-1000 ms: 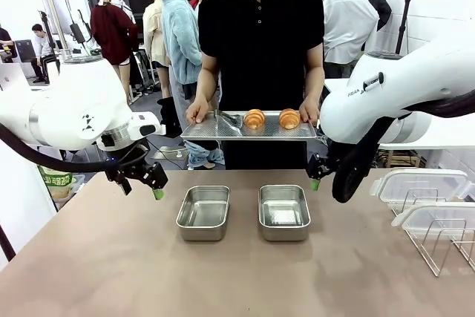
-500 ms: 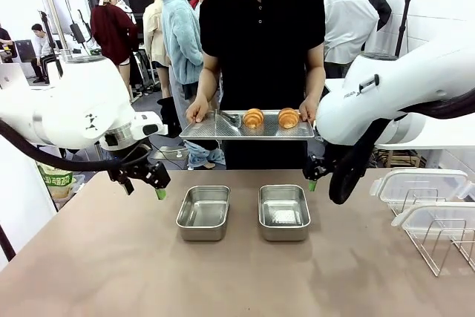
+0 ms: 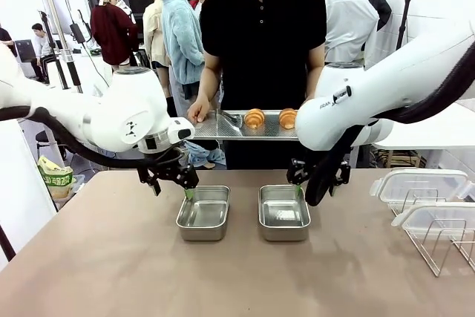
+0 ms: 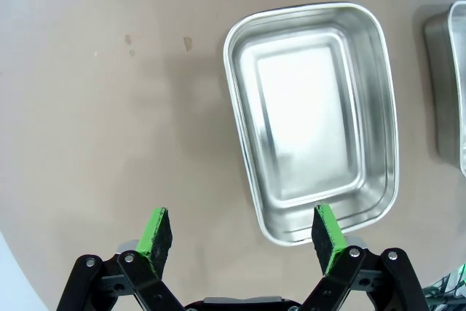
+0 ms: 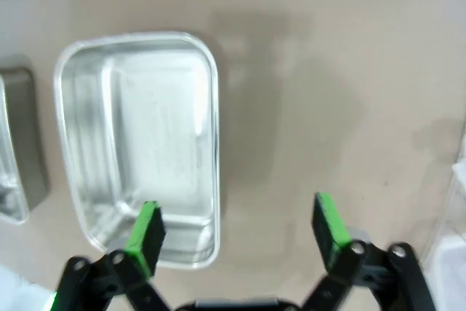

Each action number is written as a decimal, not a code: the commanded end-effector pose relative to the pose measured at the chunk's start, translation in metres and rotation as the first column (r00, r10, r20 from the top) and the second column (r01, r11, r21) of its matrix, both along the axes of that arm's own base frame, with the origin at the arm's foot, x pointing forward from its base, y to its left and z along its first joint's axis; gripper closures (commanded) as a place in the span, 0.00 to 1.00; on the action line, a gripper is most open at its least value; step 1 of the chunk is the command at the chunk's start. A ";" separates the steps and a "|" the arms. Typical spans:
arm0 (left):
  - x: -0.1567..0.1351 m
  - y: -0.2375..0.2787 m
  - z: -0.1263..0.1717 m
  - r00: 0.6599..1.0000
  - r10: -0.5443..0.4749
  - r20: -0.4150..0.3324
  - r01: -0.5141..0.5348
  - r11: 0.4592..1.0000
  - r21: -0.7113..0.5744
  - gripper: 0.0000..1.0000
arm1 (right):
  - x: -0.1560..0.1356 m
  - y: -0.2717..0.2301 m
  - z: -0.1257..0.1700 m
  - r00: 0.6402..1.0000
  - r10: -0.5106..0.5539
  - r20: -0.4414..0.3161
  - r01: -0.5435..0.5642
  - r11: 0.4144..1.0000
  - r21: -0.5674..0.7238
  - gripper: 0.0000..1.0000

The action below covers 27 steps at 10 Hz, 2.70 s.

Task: Place the bread in airtight containers.
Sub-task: Lift both Airtight Container.

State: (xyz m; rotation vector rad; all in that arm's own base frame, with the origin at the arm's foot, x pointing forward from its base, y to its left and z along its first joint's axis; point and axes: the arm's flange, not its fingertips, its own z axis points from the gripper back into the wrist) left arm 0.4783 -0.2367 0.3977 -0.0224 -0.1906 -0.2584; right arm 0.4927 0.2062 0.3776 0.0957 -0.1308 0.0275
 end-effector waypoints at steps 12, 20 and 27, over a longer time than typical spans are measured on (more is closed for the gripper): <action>0.031 -0.020 -0.070 0.989 0.144 -0.030 -0.141 0.987 0.071 0.00 | 0.027 0.017 -0.048 0.984 0.041 -0.175 -0.047 0.999 -0.028 0.00; 0.034 -0.016 -0.070 0.985 0.155 -0.069 -0.151 0.987 0.060 0.09 | 0.031 0.018 -0.054 0.973 0.043 -0.226 -0.066 0.993 -0.095 0.10; 0.034 -0.017 -0.069 0.983 0.164 -0.085 -0.157 0.984 0.079 1.00 | 0.031 0.022 -0.058 0.972 0.061 -0.226 -0.076 0.995 -0.059 1.00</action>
